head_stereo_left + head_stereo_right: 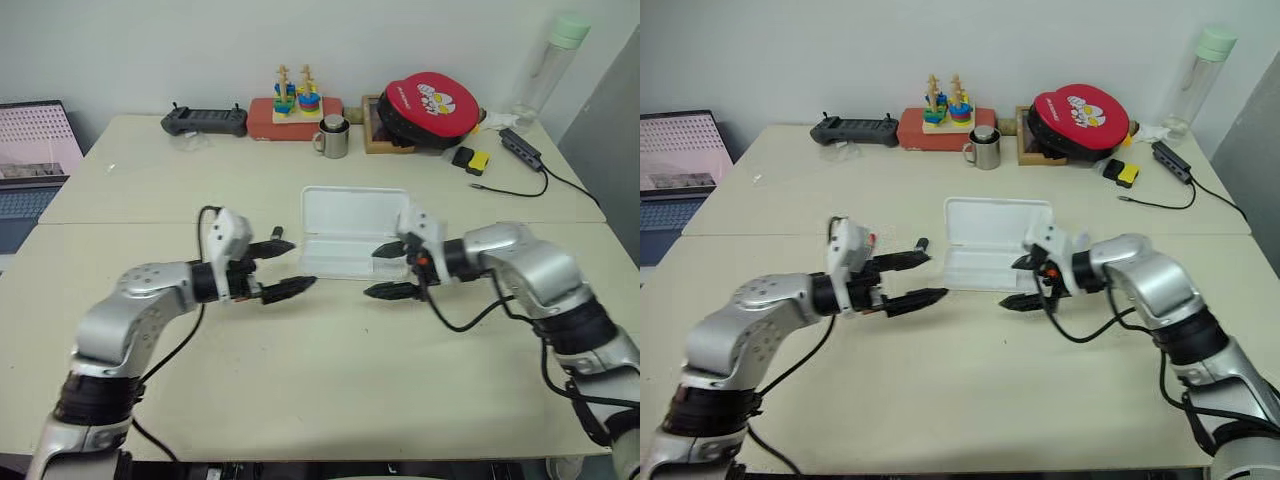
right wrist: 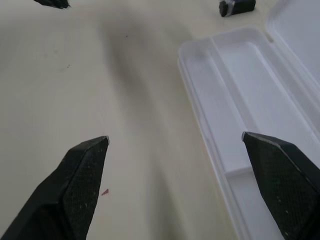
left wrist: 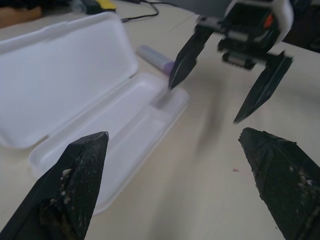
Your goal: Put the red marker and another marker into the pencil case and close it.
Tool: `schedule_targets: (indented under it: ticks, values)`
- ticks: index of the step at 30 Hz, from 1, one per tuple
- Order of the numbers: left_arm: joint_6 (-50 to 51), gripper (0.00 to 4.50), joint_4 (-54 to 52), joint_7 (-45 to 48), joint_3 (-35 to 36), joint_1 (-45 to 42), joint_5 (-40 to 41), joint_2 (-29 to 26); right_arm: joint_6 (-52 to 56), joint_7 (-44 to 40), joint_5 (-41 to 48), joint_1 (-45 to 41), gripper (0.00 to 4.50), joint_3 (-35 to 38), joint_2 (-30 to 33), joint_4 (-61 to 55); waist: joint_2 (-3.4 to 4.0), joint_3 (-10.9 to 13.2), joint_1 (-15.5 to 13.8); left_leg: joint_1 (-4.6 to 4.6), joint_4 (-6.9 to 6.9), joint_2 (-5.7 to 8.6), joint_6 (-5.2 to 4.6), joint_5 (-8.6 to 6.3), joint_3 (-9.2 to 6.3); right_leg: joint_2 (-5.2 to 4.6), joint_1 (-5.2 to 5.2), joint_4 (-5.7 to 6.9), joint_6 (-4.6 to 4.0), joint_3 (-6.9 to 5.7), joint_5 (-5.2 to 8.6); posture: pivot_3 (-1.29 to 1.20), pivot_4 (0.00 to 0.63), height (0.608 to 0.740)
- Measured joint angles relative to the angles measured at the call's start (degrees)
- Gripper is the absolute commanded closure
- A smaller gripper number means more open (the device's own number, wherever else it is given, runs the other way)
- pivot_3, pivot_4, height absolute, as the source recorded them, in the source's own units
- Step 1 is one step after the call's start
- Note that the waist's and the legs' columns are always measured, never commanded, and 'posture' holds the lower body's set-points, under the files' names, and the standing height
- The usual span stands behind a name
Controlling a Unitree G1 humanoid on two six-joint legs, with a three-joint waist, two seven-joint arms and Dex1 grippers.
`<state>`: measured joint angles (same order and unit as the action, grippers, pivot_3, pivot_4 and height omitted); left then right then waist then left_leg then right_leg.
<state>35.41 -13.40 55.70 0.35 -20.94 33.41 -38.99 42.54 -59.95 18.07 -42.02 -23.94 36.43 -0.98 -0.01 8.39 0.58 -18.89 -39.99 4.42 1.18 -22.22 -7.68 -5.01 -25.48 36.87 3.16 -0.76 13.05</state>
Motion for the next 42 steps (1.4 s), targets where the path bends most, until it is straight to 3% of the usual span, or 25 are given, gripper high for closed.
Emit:
schedule_targets:
  ticks: [8, 26, 34, 42]
  values:
    - [-1.07, 0.00, 0.69, 0.40, -0.28, -2.17, -0.92, 0.80, -5.30, -0.91, -7.13, -0.09, 0.02, -2.18, -1.23, 9.05, 0.00, 0.00, 0.70, 0.00, -0.02, -0.01, 0.00, 0.00, 0.00, 0.01, -0.01, 0.02, 0.00, -0.02, 0.00, 0.00, 0.150, 0.740]
    - [-2.26, 0.00, 0.95, 1.48, -0.20, -1.63, -1.60, 0.51, -10.84, -2.10, -12.96, -1.60, 4.44, -2.01, -5.53, 14.45, 0.00, 0.00, 1.14, 0.01, -0.03, -0.01, 0.01, 0.00, -0.02, 0.01, -0.02, 0.05, 0.00, -0.01, 0.00, 0.00, 0.150, 0.740]
    - [-3.62, 0.00, 0.66, 3.89, 0.13, 0.94, -1.77, -0.90, -12.97, -3.82, -12.71, 0.11, 4.44, -1.51, -4.76, 11.49, 0.01, 0.00, 1.17, 0.00, -0.02, -0.01, 0.01, 0.00, -0.03, 0.02, -0.04, 0.06, 0.00, -0.01, 0.00, 0.00, 0.150, 0.740]
    - [-2.40, 0.00, -0.93, 4.48, 6.84, 8.36, -0.40, -6.73, -10.82, -9.22, -10.31, 7.68, 4.44, -2.16, 1.04, -7.03, 0.02, 0.01, 1.08, -0.01, 0.00, -0.02, 0.00, 0.00, -0.03, 0.02, -0.05, 0.05, 0.00, 0.03, 0.00, 0.00, 0.150, 0.740]
